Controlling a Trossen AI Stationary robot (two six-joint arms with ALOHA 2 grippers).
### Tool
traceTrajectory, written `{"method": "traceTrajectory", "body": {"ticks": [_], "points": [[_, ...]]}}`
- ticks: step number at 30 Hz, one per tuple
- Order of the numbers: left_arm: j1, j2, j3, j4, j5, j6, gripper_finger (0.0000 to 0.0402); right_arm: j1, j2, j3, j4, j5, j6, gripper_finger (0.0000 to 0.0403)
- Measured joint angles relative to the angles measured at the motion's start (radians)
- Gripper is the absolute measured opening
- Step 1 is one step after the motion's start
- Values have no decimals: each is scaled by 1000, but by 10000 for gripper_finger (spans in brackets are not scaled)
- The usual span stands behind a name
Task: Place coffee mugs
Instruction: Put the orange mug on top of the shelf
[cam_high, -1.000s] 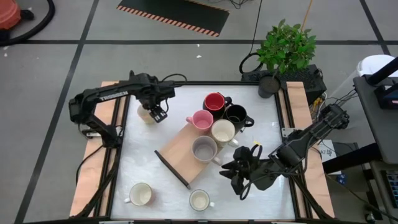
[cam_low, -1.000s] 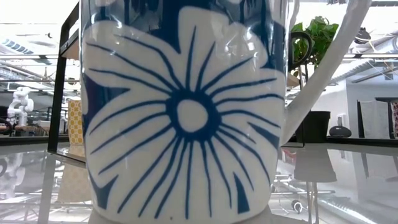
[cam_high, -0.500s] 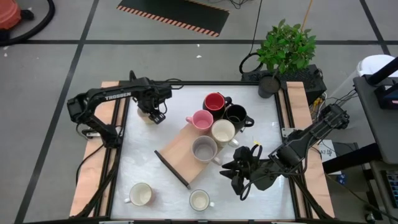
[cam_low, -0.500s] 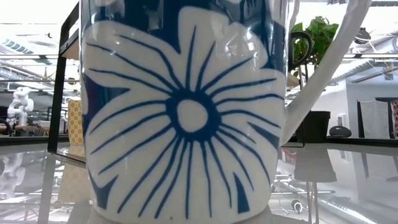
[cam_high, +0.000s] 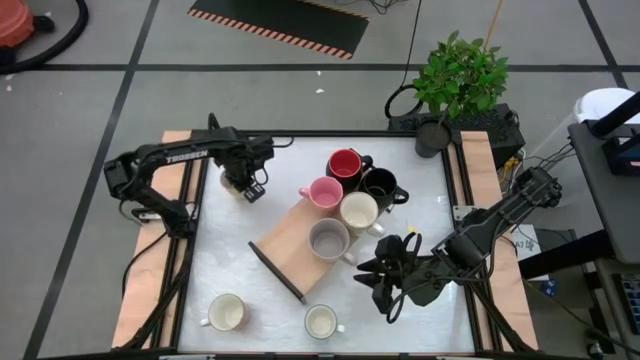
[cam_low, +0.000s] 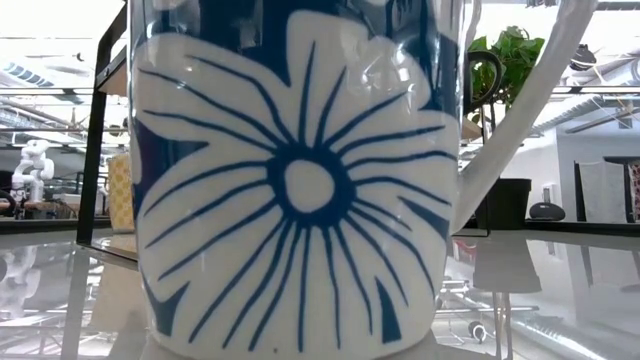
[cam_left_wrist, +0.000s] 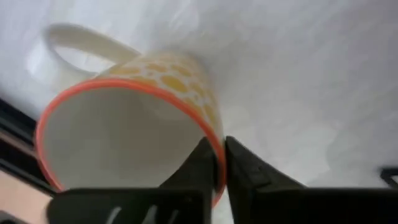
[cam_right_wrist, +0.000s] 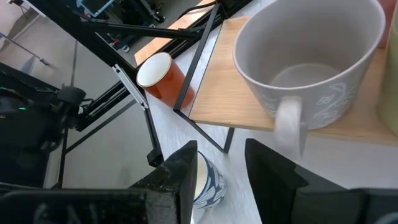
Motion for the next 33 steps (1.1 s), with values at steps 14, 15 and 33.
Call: {"method": "traceTrajectory", "body": {"ticks": [14, 15, 33], "points": [[-187, -149, 317, -155, -18, 31, 19, -11, -11, 0, -20, 1, 31, 123], [-207, -149, 350, -171, -30, 40, 19, -17, -18, 0, -12, 1, 40, 123], [-408, -146, 703, -174, 47, -697, 19, -245, -133, 0, 221, 5, -313, 123]]}}
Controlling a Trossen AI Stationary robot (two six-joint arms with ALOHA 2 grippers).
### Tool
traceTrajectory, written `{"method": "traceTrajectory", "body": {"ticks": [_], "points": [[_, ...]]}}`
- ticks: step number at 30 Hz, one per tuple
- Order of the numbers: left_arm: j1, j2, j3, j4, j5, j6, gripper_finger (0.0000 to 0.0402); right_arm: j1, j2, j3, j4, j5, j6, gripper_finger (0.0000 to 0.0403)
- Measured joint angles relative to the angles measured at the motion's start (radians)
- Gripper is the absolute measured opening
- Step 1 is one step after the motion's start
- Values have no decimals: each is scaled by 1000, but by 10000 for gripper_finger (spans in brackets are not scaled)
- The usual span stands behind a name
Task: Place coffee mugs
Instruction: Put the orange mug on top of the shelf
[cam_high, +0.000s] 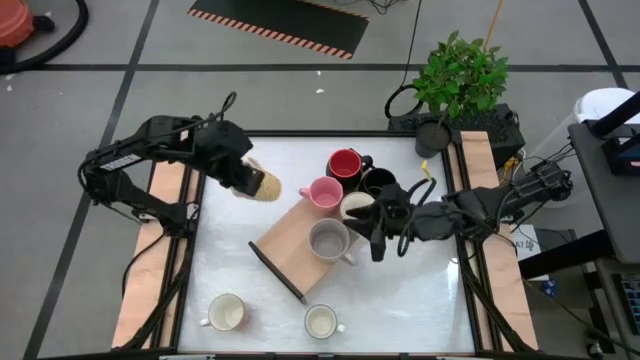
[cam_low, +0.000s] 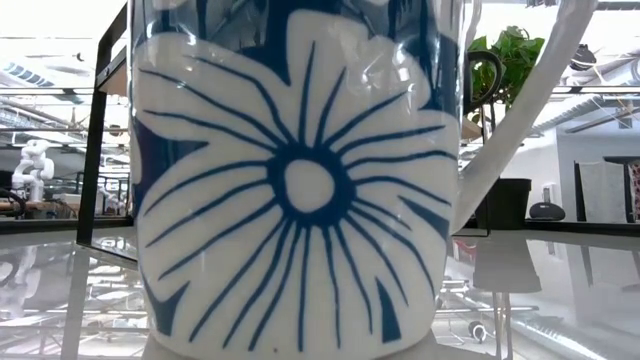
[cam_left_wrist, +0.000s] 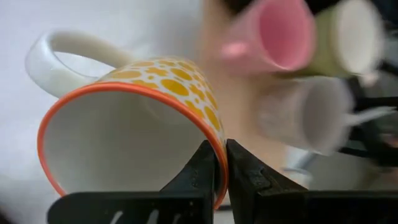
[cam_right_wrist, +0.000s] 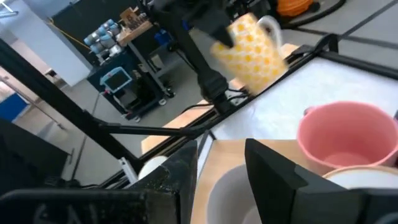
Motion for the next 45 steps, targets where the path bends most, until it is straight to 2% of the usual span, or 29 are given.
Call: {"method": "traceTrajectory", "body": {"ticks": [3, 9, 15, 20, 27, 35, 45], "points": [[-61, 1, 33, 64, 25, -104, 19, -19, 0, 0, 0, -3, -39, 123], [-175, 16, 104, 134, 3, -275, 19, -37, -3, 0, 7, -4, -139, 123], [-245, 100, 247, 136, -58, -319, 19, -45, -9, 0, 11, -6, -220, 123], [-256, 193, 314, 85, -64, -292, 19, -48, -19, 0, 9, -7, -253, 123], [-256, 264, 322, -67, -83, -250, 19, -35, -56, 0, -5, -6, -253, 123], [-278, 329, 323, -39, -158, -12, 19, -31, -90, 0, -71, -4, -252, 123], [-302, 407, 323, -109, -165, 105, 37, -30, -93, 0, -72, -4, -229, 123]]}}
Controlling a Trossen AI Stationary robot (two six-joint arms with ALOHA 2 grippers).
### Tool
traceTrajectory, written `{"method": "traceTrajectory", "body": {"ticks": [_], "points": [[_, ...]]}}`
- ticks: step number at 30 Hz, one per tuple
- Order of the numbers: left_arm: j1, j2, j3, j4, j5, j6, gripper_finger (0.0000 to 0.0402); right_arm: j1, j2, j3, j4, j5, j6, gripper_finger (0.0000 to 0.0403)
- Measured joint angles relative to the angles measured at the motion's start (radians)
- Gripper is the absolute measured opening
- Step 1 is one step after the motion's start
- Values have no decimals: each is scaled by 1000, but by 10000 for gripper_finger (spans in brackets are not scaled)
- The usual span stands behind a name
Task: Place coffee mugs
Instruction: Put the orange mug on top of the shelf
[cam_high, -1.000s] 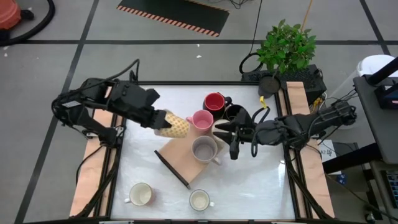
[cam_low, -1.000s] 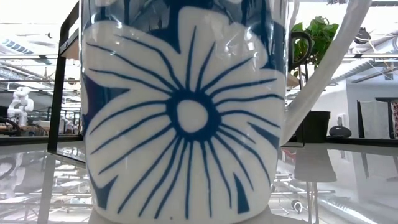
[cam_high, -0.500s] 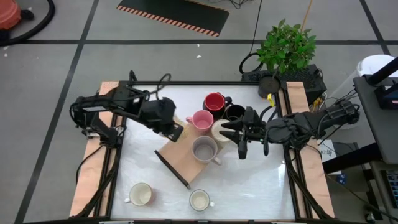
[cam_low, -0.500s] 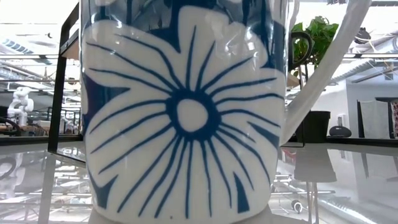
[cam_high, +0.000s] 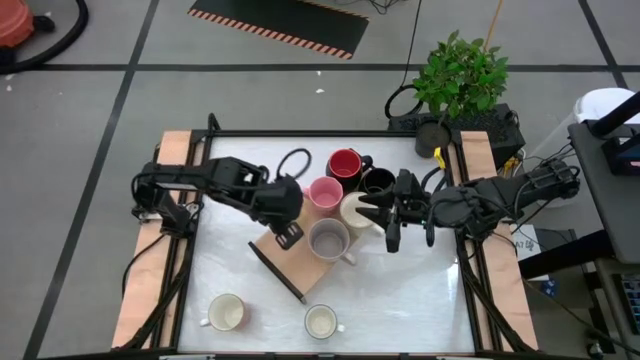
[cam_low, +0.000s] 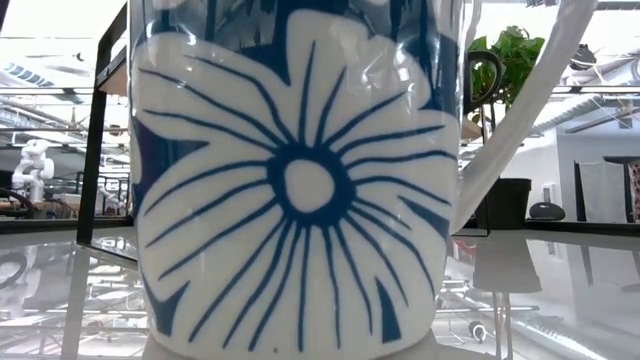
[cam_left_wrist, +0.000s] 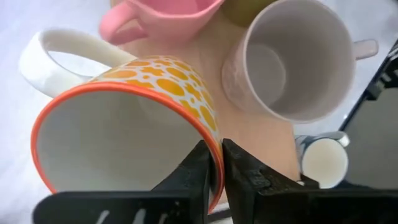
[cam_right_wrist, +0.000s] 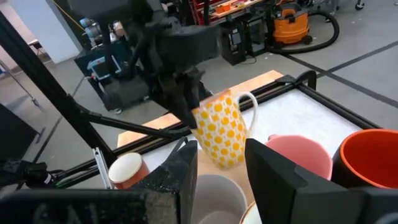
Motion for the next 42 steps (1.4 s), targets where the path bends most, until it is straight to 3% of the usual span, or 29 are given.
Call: {"method": "traceTrajectory", "body": {"ticks": [8, 24, 35, 42], "points": [[0, 48, 0, -4, 1, 74, 43, 0, 0, 0, 0, 0, 13, 123], [8, 60, -2, -4, -29, 58, 51, 0, 0, 0, -7, 0, 31, 123], [30, 58, -2, 49, -50, 19, 185, 0, 0, 0, -7, 0, 30, 123], [30, 35, -2, 85, -46, -1, 209, 0, 0, 0, -7, -3, 30, 123]]}}
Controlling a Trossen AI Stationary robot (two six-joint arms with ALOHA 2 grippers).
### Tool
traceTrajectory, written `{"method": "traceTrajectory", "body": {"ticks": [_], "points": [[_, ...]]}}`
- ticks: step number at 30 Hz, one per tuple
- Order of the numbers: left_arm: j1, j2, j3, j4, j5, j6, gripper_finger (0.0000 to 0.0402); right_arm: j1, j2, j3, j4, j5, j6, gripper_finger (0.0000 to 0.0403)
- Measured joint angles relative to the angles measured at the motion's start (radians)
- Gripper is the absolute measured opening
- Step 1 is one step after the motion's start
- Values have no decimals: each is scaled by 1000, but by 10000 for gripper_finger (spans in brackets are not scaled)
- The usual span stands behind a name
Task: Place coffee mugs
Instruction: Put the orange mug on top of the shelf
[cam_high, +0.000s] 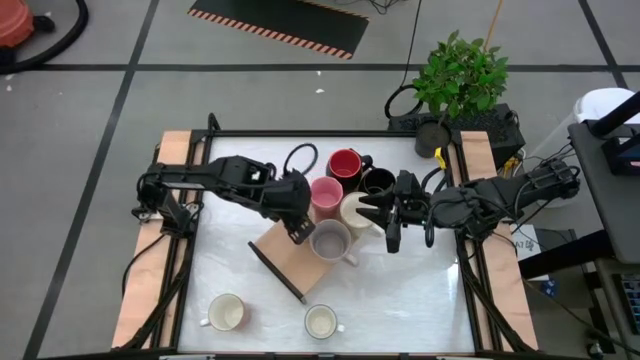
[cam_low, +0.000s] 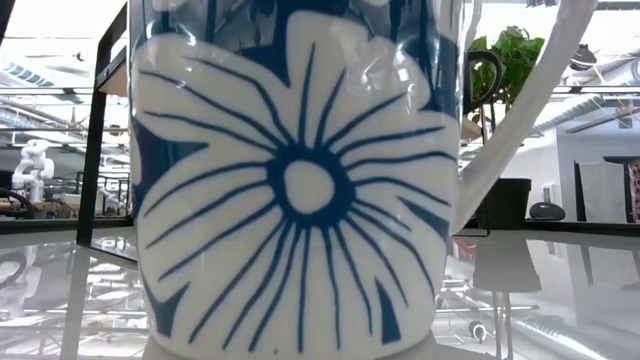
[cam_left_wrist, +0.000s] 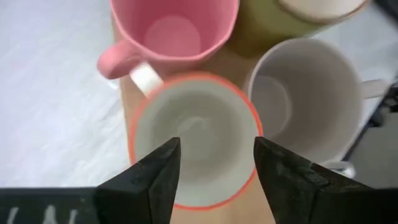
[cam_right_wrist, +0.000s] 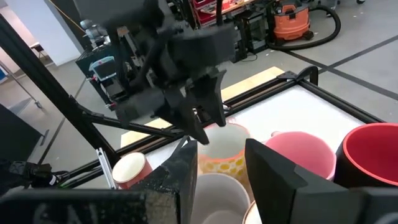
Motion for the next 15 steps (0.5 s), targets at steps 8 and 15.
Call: {"method": "traceTrajectory", "body": {"ticks": [8, 15], "points": [[8, -57, 0, 27, 19, -42, 209, 0, 0, 0, -15, 0, -3, 123], [-3, -125, 0, -96, -16, 8, 209, 0, 0, 0, -41, -36, 11, 123]]}}
